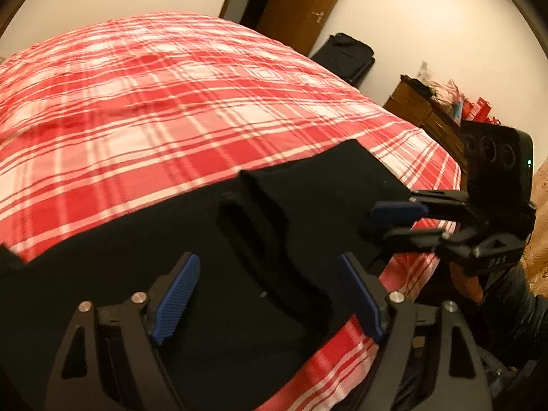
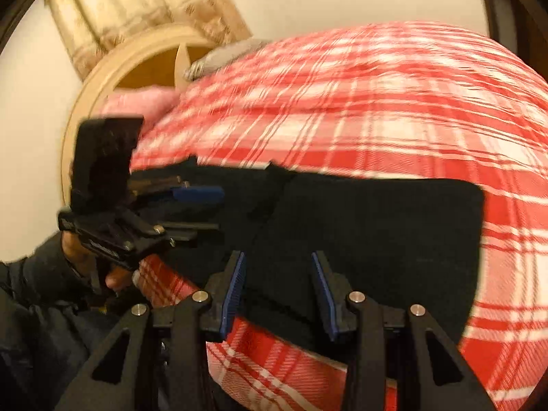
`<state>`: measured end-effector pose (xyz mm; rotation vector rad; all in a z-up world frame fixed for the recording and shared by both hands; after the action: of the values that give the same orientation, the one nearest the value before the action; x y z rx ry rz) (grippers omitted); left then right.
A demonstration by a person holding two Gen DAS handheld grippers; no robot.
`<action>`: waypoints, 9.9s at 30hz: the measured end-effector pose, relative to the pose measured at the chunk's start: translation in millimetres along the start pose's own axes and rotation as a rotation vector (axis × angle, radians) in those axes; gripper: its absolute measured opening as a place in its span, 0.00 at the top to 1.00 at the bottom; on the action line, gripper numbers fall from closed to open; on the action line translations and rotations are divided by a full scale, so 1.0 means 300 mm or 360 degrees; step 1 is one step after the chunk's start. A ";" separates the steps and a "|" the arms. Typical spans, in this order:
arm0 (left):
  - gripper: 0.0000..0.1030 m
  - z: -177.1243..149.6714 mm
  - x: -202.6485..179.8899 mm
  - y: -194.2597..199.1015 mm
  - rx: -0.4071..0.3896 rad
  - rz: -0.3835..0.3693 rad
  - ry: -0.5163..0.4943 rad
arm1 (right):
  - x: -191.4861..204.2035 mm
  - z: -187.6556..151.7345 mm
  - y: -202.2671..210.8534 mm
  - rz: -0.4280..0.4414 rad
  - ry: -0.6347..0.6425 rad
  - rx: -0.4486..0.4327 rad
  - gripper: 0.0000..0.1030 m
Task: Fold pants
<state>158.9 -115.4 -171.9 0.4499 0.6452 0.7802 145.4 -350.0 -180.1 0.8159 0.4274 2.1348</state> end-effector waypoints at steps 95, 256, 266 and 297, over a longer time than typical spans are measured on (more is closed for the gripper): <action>0.26 -0.139 0.376 0.433 -0.0247 0.0733 0.0260 | 0.365 -0.066 -0.332 0.0386 0.0372 0.0380 0.47; 0.23 0.001 0.046 0.054 -0.0152 0.0564 -0.0076 | -0.096 0.081 0.178 -0.0346 0.0010 -0.0339 0.49; 0.23 -0.002 0.046 0.056 -0.0154 0.0557 -0.0068 | -0.213 0.044 -0.003 -0.0325 -0.0178 -0.0167 0.49; 0.22 -0.081 0.241 0.155 -0.0267 0.0493 0.0274 | -0.290 -0.010 0.071 -0.0314 -0.0394 -0.0100 0.49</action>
<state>158.1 -27.6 -188.2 0.3342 0.6714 1.1677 172.9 -431.3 -206.4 0.9474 0.2969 1.8298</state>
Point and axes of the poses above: each gripper's, at about its wrist camera, not at the fingertips, and y roughly against the way its jaws point, x to its left, z to its top, the point moved 2 cm from there along -y, roughly the way its jaws point, and after that the axes turned 13 degrees about -x, right-handed, at the moved point
